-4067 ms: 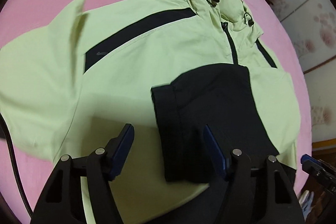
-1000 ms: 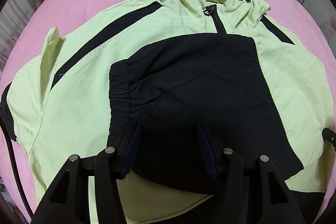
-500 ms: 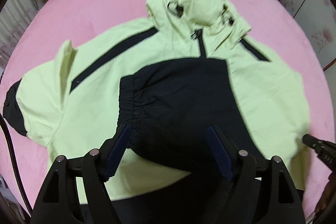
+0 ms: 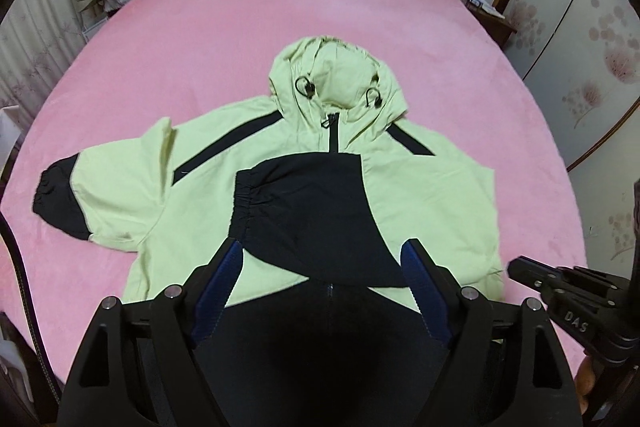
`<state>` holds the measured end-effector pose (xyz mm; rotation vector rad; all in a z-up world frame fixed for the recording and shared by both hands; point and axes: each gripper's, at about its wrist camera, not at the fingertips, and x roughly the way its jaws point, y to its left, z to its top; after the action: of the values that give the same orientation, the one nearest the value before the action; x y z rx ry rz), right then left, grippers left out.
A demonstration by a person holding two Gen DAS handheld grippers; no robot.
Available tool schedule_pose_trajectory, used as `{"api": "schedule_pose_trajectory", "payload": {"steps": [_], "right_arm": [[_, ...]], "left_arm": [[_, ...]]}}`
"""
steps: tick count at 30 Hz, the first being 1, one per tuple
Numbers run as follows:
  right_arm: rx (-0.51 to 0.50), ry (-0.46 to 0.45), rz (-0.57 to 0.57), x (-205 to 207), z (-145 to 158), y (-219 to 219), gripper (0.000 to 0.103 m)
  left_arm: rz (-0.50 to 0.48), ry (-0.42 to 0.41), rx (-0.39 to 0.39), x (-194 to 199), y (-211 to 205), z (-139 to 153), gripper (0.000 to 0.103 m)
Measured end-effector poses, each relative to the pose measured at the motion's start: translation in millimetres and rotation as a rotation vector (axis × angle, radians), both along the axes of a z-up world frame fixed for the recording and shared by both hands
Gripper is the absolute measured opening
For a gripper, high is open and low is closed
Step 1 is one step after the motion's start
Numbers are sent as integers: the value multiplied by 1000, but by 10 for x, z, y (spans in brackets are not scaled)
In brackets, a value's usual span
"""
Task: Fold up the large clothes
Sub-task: 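Grasp the other black sleeve cuff with the left tool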
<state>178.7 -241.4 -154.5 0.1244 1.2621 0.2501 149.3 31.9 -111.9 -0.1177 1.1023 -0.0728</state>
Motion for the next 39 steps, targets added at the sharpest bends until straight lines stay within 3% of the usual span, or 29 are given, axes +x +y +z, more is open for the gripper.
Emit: {"api": "schedule_pose_trajectory", "payload": {"steps": [10,16,21,25,30,39], "right_arm": [[59,-67,171,-257,592,514,3],[90,-130,256,-292,912,1004,3],[115,-168,284,-273,1126,1530,3],[112,-178,278,-250,1142,2068,3],[95,-161,199,-188,942,2917,3],[60,-132,172,105,235,4371,3]], "left_arm": [[96,-42,15,-494,408,622,80],[205,-75,-19,-698,1135,792,81],[268,-78,-7,-786,1890,755,81],[318,-69,-24,-743,2716,548,81],[349,-36,-68,-575,3659,125,81],[475,20,-194,-118,5195,-1120,80]]}}
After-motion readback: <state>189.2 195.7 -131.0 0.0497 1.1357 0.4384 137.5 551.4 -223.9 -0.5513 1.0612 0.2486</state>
